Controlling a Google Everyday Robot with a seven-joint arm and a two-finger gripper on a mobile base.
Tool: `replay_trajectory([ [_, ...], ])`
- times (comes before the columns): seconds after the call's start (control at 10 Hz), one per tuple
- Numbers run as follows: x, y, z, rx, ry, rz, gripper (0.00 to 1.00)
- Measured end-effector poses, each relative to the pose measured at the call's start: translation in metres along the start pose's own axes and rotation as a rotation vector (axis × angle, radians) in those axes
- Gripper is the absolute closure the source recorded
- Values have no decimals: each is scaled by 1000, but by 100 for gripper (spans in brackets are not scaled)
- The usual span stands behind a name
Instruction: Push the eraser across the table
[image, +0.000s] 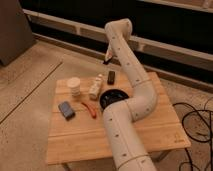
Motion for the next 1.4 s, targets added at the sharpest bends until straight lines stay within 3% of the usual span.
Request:
replay_trajectory([
  [0.2, 8, -25, 33, 50, 56, 50, 35],
  [0.4, 39, -36, 67, 113, 169, 92, 35],
  [0.6, 70, -34, 84, 181, 270, 109, 35],
  [0.8, 95, -29, 91, 239, 345, 114, 35],
  [1.0, 115, -19, 99, 266, 406, 119, 35],
  [1.4, 115, -19, 99, 265, 406, 120, 35],
])
